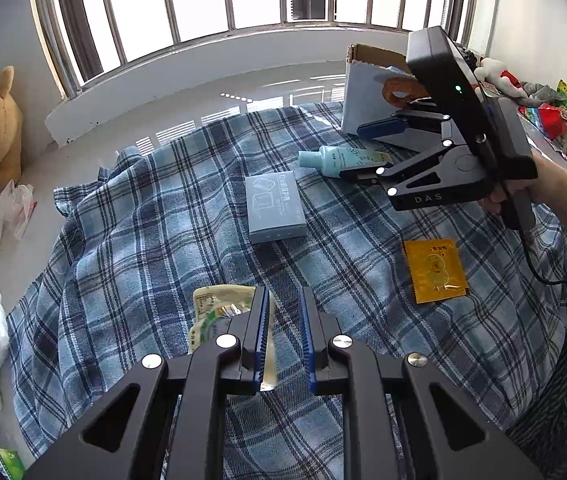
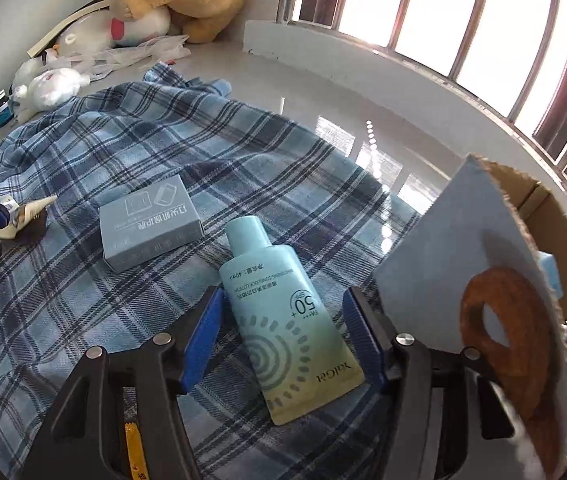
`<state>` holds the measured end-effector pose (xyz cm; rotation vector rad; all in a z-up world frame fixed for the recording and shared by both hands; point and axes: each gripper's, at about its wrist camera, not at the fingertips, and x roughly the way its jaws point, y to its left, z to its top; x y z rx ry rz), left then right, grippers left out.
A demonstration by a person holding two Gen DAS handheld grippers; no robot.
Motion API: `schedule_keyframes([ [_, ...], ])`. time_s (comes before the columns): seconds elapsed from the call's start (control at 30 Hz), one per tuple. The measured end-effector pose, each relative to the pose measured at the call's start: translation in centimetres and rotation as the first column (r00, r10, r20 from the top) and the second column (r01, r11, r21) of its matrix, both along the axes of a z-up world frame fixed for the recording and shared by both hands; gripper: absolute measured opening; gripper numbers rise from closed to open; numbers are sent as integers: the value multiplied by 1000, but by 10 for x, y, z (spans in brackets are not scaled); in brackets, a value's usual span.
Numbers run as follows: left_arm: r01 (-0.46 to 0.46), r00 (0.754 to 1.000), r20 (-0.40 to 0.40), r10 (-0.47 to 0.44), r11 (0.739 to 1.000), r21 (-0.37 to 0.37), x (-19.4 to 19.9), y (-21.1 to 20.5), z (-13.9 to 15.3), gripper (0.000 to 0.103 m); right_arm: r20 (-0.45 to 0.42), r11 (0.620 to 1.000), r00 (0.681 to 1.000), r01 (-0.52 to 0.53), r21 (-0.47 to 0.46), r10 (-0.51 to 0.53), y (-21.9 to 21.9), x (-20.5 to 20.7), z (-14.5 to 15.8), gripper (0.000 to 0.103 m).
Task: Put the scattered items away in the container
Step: 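Carry the sunscreen bottle and packet into the cardboard box and release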
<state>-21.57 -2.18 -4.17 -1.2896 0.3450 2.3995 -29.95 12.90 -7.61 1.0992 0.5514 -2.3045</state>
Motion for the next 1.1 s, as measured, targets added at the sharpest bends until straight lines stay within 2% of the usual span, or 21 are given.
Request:
schedule_keyframes([
  [0.07,-30,1000,-5,30,999,-19,-5,-3,-7,21,36,999,999,0,-53,2,2,-6,-1,59],
  [0.13,-68,998,-18,67,997,-28,-10,-10,-10,49,66,996,998,6,-87,0,4,-9,-2,55],
  [0.17,-92,995,-35,91,995,-24,-12,-15,-10,71,74,995,997,15,-98,-8,6,-9,-2,53],
  [0.2,-113,992,-57,112,993,-13,-12,-20,-8,78,70,995,997,23,-94,-16,6,-7,-2,49],
  [0.33,-153,985,-75,153,988,2,-13,-37,-3,82,86,992,996,42,-115,-32,11,5,-1,46],
  [0.4,-154,986,-63,154,988,12,-13,-42,-4,82,106,988,994,54,-143,-39,16,12,1,45],
  [0.53,-113,993,-23,113,994,7,-8,-37,-11,82,84,984,995,66,-163,-53,22,34,8,44],
  [0.8,5,1000,-21,-7,996,-90,1,1,-30,82,40,963,997,81,-256,-73,38,71,32,44],
  [0.9,20,1000,21,-19,998,-59,-4,5,-38,82,4,963,997,76,-259,-77,43,86,35,44],
  [0.97,3,999,48,-2,1000,-16,-6,2,-42,81,14,953,996,84,-290,-83,50,93,37,44],
  [1.07,-55,995,91,51,998,42,-9,-9,-43,42,6,950,996,84,-300,-86,55,99,39,44],
  [1.1,-70,993,102,64,995,65,-10,-14,-40,41,-3,951,996,83,-297,-88,54,100,39,44],
])
